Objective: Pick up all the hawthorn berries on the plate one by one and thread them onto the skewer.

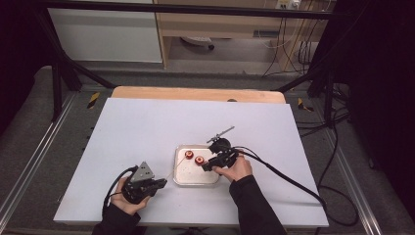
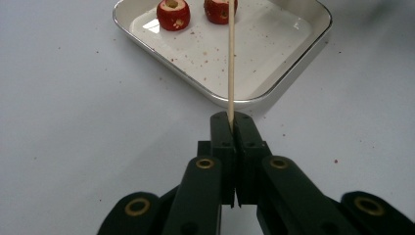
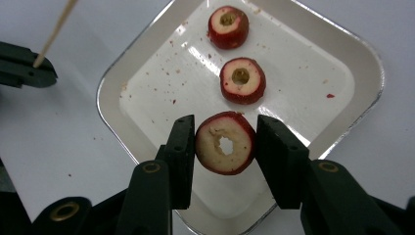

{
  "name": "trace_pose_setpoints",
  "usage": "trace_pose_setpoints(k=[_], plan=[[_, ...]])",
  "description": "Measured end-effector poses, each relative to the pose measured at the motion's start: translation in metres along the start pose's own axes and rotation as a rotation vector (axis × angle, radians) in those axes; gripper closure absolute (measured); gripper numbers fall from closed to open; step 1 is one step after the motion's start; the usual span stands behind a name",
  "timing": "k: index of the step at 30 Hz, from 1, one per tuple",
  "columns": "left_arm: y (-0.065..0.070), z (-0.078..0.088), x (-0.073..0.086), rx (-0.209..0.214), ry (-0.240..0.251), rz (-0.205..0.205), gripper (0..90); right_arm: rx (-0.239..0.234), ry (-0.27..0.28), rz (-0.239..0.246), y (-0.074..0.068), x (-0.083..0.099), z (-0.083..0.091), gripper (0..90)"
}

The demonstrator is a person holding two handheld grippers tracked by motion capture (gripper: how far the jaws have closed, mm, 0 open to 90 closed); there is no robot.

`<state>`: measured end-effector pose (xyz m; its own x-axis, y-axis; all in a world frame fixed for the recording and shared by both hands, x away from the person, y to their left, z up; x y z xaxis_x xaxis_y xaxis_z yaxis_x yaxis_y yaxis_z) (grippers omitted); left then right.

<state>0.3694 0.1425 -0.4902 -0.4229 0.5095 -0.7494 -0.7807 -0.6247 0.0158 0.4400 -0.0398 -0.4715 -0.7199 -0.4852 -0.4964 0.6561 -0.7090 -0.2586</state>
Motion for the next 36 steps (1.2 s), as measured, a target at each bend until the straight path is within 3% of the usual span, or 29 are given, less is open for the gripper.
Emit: trace_pose_setpoints(k=[9, 12, 13, 16, 17, 19, 22, 31, 36], plan=[[0.001, 0.000, -0.002, -0.014, 0.024, 0.013, 88.4, -0.043, 0.150, -0.041, -0.004, -0.008, 0.015, 60.3], [0.002, 0.001, -0.004, -0.015, 0.045, 0.023, 88.4, -0.064, 0.211, -0.079, -0.004, -0.010, 0.019, 60.3], [0.002, 0.001, -0.005, -0.017, 0.052, 0.028, 88.4, -0.070, 0.254, -0.093, -0.004, -0.012, 0.022, 60.3], [0.002, 0.003, -0.007, -0.020, 0.074, 0.051, 88.4, -0.080, 0.298, -0.107, -0.005, -0.014, 0.024, 60.4], [0.002, 0.003, -0.008, -0.025, 0.081, 0.060, 88.4, -0.094, 0.343, -0.129, -0.006, -0.016, 0.027, 60.3], [0.002, 0.004, -0.010, -0.028, 0.097, 0.074, 88.4, -0.101, 0.363, -0.141, -0.006, -0.018, 0.028, 60.4], [0.003, 0.004, -0.012, -0.033, 0.111, 0.086, 88.4, -0.147, 0.458, -0.197, -0.008, -0.024, 0.034, 60.4], [0.017, -0.003, -0.019, -0.034, 0.141, 0.114, 88.4, -0.201, 0.591, -0.264, -0.007, -0.028, 0.040, 60.5], [0.025, -0.010, -0.022, -0.034, 0.150, 0.155, 88.3, -0.204, 0.680, -0.292, -0.005, -0.033, 0.043, 60.5]])
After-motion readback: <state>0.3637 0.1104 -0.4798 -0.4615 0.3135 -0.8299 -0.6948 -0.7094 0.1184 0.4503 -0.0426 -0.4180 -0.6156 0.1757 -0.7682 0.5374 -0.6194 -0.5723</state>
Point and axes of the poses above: each handheld gripper's, and its own axes: z roughly backward along the jaws, x roughly out of its underside, y roughly to its right, the point moved 9 cm from there along -z, roughly forward along the jaws, and after that the axes turned 2 degrees about -z, right-handed, at the moved point
